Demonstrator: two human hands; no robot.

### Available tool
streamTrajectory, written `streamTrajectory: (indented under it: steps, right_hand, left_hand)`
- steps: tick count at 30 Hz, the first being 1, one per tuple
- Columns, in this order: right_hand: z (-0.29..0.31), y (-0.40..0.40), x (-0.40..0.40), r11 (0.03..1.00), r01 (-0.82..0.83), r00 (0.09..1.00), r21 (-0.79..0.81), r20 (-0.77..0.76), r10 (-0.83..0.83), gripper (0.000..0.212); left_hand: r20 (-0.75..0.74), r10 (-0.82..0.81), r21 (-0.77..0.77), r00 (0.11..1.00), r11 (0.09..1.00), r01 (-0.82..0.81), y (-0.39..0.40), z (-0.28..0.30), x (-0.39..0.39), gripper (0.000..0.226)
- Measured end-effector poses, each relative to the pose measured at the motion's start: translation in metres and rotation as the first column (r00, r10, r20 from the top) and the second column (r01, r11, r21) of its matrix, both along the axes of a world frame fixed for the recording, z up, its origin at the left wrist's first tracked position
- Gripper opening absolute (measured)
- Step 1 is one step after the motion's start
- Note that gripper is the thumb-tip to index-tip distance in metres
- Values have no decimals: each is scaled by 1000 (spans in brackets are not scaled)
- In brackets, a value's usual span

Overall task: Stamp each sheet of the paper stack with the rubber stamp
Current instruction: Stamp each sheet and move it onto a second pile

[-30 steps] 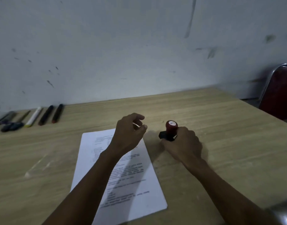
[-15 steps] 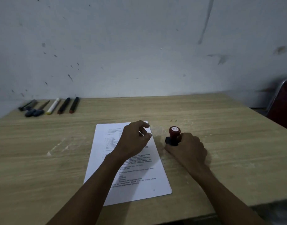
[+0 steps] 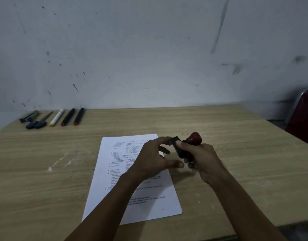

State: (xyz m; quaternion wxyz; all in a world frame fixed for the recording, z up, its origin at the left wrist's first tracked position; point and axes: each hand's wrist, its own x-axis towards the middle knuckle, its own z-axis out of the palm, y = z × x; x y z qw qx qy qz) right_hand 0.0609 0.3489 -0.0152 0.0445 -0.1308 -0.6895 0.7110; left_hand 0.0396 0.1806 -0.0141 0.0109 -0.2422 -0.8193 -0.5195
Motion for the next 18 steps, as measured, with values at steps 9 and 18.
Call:
streamTrajectory:
  steps: [9, 18]
  right_hand:
    - [4, -2, 3, 967, -84, 995, -242, 37, 96, 63]
    - [-2, -2, 5, 933, -125, 987, -339, 52, 151, 52]
  left_hand:
    - [-119, -11, 160, 993, 987, 30, 5, 11, 4, 40]
    - [-105, -51, 140, 993, 988, 65, 1, 11, 5, 37]
